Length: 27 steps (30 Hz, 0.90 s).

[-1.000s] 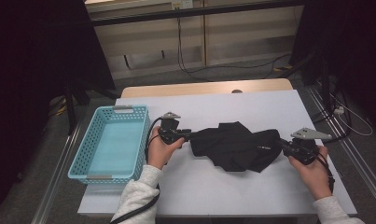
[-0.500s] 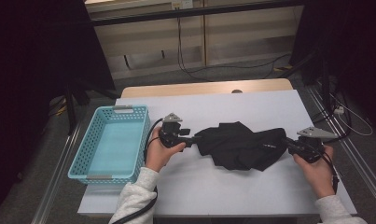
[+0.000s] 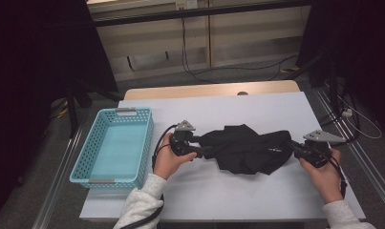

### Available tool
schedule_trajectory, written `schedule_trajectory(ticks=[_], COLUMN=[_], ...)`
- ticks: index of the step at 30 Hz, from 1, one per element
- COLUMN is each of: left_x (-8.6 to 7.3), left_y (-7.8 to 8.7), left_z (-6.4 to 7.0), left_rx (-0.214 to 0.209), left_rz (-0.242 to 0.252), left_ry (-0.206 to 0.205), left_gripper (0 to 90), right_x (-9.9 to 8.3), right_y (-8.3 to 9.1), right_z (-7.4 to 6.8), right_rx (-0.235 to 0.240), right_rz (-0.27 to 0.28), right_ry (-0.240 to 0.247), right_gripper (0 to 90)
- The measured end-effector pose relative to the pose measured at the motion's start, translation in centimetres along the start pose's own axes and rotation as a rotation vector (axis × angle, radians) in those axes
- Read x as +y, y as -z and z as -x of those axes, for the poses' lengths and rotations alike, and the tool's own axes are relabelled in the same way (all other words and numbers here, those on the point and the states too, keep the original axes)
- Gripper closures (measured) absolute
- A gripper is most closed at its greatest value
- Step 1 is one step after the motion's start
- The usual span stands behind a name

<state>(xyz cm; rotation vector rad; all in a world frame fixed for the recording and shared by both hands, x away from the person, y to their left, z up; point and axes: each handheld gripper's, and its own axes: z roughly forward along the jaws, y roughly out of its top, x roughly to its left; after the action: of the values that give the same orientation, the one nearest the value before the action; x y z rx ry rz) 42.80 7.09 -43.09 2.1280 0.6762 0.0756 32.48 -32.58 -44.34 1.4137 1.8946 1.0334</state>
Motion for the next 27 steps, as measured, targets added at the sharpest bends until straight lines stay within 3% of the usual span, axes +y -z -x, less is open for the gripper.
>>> schedule_trajectory(ticks=[13, 19, 21, 22, 27], left_x=[-1.5, -1.7, -1.6, -1.6, -1.6], left_y=[-2.1, -2.6, -2.6, -2.5, -1.8], left_z=[0.7, 0.9, 0.8, 0.6, -0.1], left_rx=[-0.021, -0.010, 0.019, 0.003, 0.021], left_rz=[-0.094, -0.097, -0.096, -0.091, -0.092], left_ry=[-0.017, -0.027, -0.030, -0.018, 0.054], left_gripper=[29.7, 27.7, 32.5, 35.9, 56.9], right_x=[0.0, 0.1, 0.1, 0.1, 0.1], right_y=[0.0, 0.2, 0.2, 0.2, 0.0], right_z=[-0.5, -0.8, -0.8, -0.8, -0.8], right_rx=[0.034, 0.037, 0.040, 0.036, 0.043], right_rz=[0.006, 0.012, 0.011, 0.010, 0.010], right_ry=[0.017, 0.028, 0.029, 0.032, 0.027], right_gripper=[84.2, 84.2, 84.2, 84.1, 84.2])
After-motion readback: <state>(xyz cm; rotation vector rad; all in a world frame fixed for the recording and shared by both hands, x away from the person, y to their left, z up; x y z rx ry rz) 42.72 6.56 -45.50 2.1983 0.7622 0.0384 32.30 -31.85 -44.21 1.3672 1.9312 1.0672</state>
